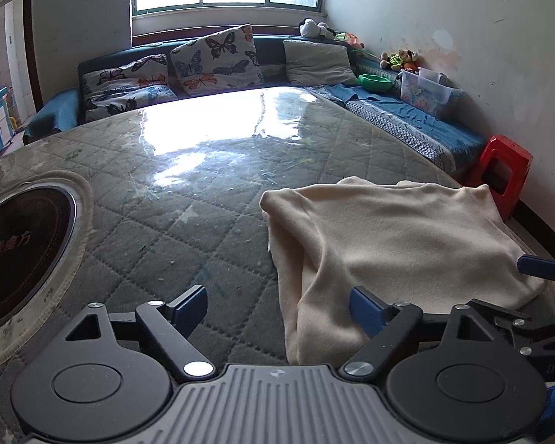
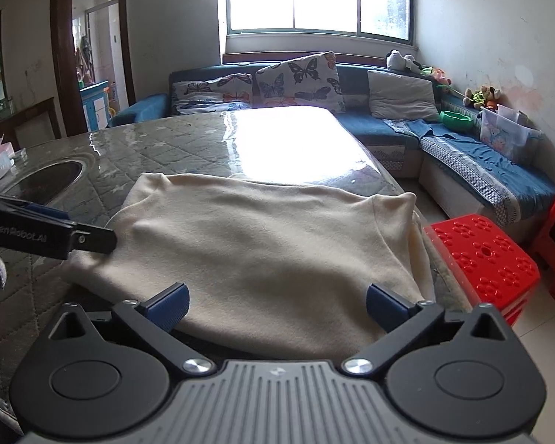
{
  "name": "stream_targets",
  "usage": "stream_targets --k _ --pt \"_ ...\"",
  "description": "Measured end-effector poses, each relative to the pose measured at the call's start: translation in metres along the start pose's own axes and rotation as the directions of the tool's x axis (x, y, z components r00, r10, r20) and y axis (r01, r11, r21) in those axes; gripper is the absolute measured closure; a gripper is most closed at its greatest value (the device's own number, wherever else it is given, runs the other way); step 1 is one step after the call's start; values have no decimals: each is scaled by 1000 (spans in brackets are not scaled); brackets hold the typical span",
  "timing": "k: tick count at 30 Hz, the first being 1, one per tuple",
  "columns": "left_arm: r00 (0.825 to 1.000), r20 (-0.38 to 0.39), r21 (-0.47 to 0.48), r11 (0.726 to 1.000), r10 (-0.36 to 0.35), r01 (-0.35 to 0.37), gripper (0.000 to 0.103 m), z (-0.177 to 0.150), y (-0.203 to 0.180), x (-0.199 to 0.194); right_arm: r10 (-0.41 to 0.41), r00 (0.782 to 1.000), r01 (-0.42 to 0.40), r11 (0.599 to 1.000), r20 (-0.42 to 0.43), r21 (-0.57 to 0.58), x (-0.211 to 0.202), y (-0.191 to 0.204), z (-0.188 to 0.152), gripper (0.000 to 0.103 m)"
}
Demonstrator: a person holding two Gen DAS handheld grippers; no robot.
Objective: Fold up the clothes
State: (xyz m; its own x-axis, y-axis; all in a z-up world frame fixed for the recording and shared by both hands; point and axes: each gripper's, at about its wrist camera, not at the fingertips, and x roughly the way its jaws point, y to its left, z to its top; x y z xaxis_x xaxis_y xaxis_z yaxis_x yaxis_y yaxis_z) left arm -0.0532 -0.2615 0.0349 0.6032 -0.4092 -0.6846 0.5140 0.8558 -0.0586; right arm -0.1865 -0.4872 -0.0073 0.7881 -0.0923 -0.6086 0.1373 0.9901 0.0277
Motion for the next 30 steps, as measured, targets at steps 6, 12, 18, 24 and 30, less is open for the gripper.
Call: stream_targets --k 6,12,18,24,30 --pt "1000 3 -4 1000 -4 4 10 -9 -1 -9 -17 1000 16 1000 -3 -11 -6 8 -3 0" --pt "1000 24 1 1000 -2 2 3 -15 -1 -19 -20 1000 20 1000 -1 -8 -11 11 -5 0" --pt "999 47 14 1000 12 -12 0 -20 -2 -27 -23 1000 24 1000 15 -13 -18 14 -7 0" --pt "997 69 32 999 31 -33 0 -28 -5 -35 -7 1000 7 1000 18 -25 -20 21 -11 0" --pt "996 82 19 999 34 -35 0 -34 -4 -41 3 1000 -3 1000 11 -30 -23 28 -18 0"
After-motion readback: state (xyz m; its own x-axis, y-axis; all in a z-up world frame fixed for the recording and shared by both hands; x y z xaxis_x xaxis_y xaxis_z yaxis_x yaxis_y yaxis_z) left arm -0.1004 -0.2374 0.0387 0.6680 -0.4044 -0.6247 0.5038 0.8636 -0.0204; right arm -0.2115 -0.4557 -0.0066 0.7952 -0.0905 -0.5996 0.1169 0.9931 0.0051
